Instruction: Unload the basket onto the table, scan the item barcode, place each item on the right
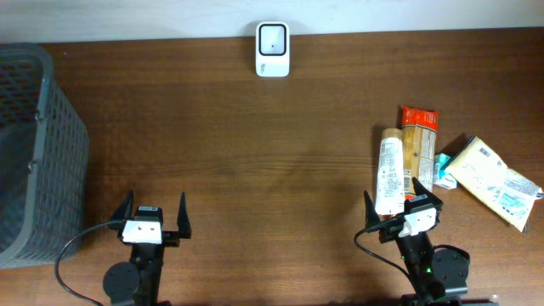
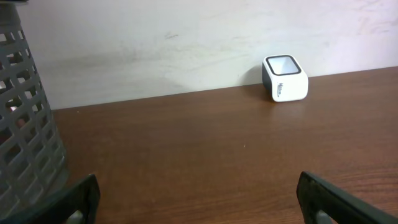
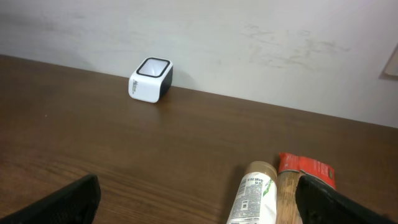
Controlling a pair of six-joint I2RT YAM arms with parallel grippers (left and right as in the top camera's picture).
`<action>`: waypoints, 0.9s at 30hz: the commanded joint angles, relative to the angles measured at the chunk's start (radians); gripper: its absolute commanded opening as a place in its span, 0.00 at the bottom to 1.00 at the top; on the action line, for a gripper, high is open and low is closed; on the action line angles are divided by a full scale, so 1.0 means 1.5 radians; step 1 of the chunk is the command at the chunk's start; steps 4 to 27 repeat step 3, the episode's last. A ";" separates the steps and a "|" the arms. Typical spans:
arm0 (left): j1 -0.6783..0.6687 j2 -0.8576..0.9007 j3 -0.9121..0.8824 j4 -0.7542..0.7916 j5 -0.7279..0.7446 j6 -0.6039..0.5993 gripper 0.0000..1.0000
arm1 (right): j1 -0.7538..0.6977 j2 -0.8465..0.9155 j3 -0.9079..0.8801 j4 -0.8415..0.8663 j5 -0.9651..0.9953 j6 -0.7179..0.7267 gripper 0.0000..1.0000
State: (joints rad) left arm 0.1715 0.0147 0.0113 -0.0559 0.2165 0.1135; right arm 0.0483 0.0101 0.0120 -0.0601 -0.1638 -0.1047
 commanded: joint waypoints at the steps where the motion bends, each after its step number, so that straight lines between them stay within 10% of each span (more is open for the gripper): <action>1: -0.003 -0.006 -0.002 -0.004 -0.002 0.011 0.99 | -0.002 -0.004 -0.004 -0.003 -0.008 0.005 0.99; 27: -0.003 -0.006 -0.002 -0.004 -0.002 0.011 0.99 | -0.002 -0.004 -0.004 -0.003 -0.008 0.006 0.99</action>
